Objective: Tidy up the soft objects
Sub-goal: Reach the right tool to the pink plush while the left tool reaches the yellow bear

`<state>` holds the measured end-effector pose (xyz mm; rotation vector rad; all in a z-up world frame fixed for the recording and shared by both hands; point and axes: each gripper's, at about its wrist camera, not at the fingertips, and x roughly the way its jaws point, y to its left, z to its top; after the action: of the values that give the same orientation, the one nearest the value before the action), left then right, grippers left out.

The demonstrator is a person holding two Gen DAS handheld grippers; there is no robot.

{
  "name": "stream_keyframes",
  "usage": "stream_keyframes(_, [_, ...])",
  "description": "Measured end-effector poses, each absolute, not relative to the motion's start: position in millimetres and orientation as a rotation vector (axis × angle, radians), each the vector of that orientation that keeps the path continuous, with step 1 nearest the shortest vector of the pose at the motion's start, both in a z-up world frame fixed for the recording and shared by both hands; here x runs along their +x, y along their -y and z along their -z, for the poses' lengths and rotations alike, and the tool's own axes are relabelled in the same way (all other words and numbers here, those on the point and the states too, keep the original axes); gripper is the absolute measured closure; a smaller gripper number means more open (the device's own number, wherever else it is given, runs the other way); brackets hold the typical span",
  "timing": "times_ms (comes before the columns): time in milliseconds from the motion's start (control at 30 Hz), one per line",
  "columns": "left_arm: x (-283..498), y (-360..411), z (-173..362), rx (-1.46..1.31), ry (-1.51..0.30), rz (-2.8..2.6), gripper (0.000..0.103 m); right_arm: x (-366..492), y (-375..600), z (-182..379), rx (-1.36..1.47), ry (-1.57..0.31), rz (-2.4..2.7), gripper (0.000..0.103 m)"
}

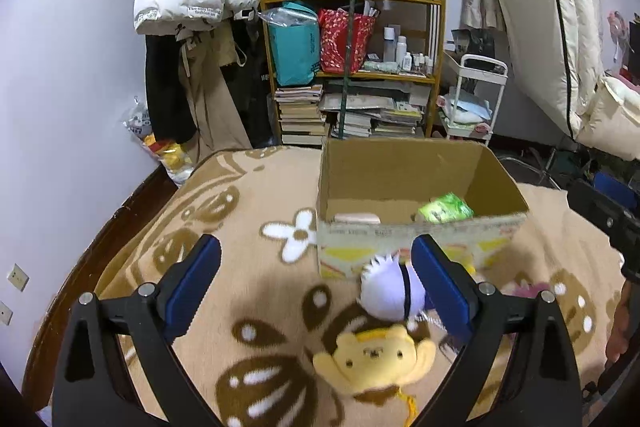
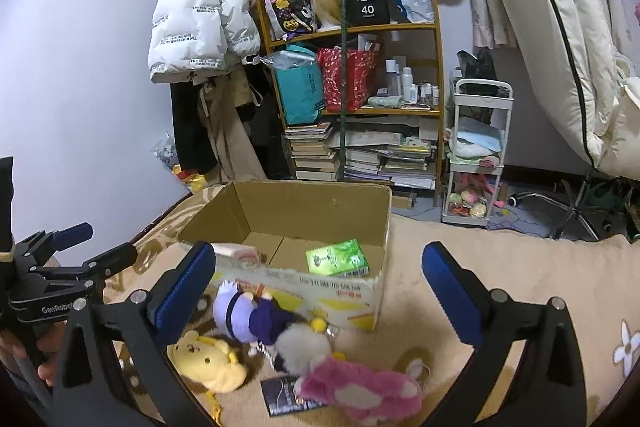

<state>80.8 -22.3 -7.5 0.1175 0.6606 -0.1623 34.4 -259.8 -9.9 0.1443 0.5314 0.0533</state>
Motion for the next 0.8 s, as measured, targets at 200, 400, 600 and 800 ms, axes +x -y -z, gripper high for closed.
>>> stream_keyframes(200, [57,20,8,0.144,-0.669,0.15,0.008,16,260,9,0.173,-0.544,-0.04,0.0])
stream_keyframes(400, [46,15,13,0.141,-0.707,0.121,0.008,2,261,11,0.201,-0.57,-0.041,0.0])
stream_keyframes(600, [41,12,20,0.127,-0.738,0.124,0.008,-2,262,14,0.211,-0.588,-0.032,0.0])
stream_keyframes(800, [46,14,29,0.114,-0.77,0.149,0.008,4,260,25,0.209,-0.626,-0.021,0.0])
